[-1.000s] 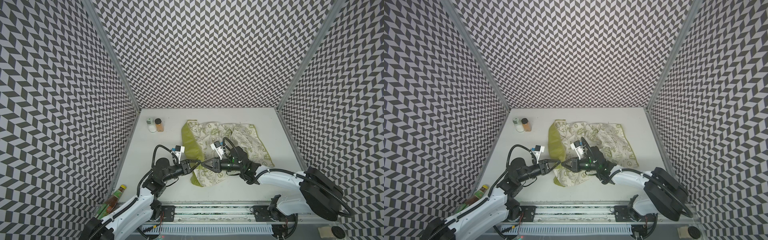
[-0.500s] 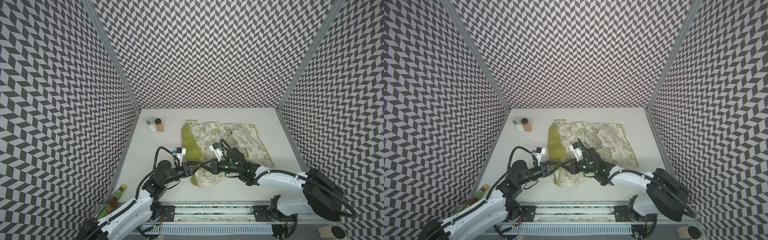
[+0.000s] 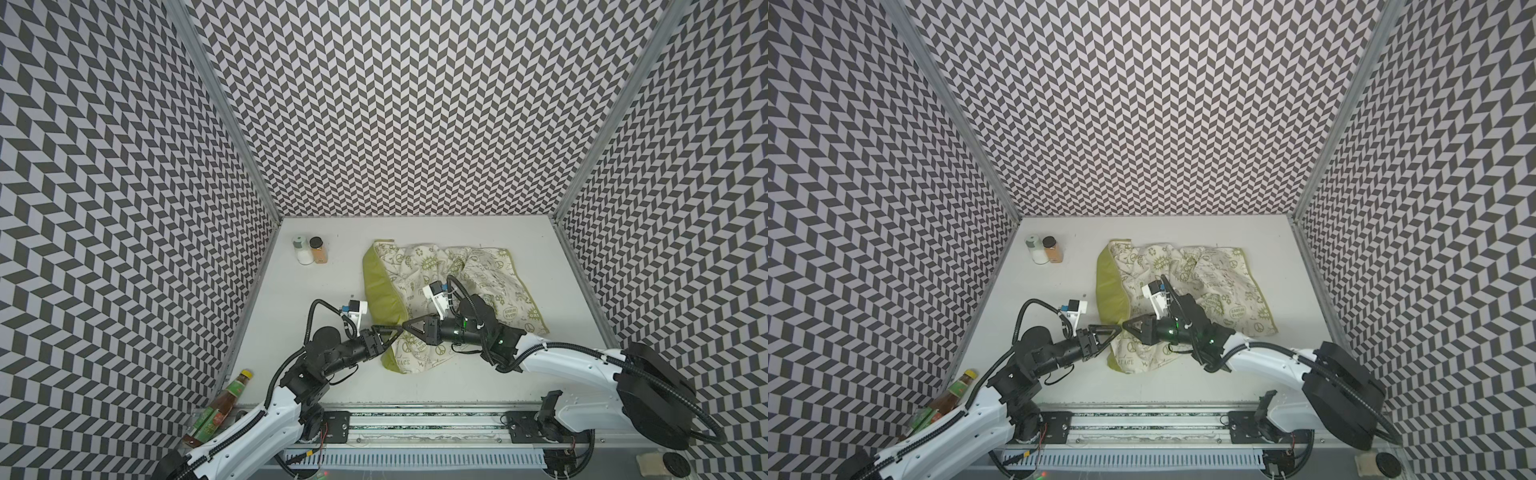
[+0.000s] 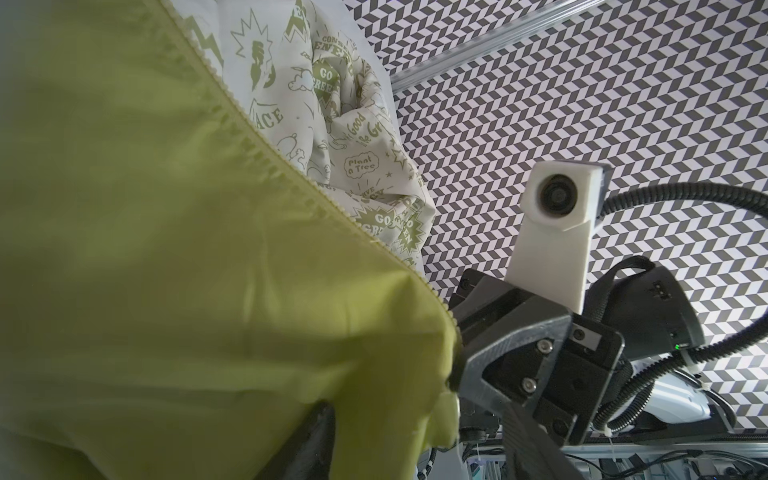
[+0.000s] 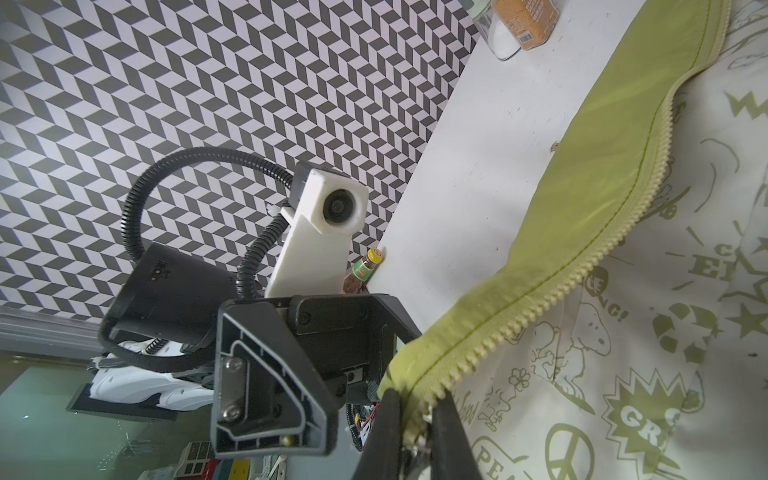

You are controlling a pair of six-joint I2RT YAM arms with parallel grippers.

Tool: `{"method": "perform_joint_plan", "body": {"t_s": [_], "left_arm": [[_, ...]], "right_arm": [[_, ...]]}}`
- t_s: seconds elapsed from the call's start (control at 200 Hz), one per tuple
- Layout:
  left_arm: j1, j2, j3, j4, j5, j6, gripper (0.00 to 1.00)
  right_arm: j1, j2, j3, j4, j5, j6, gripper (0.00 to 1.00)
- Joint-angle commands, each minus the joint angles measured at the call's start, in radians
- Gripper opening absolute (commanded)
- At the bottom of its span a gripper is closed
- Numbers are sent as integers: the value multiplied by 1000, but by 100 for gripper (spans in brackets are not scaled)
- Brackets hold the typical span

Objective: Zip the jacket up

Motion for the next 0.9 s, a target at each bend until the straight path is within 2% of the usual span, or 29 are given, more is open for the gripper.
{"method": "perform_joint_plan", "body": {"t_s": [0.0,0.235,0.406,0.601,0.791,0.896], "left_arm": [[-5,27,-5,63,-11,-4,61],[-6,90,34,81,-16,12,31],[-4,110,30,99,-22,9,12],[2,108,23,100,-21,5,0],[13,104,13,112,-1,2,0],[41,98,8,118,42,10,0]], "right_arm": [[24,-14,4,60,-15,9,8],[51,-10,-7,40,16,1,10],[51,-23,-2,-1,27,-16,23],[51,-39,2,-24,37,-25,35],[37,-99,2,-91,83,-42,46],[-2,-173,5,-226,137,-83,52]]}}
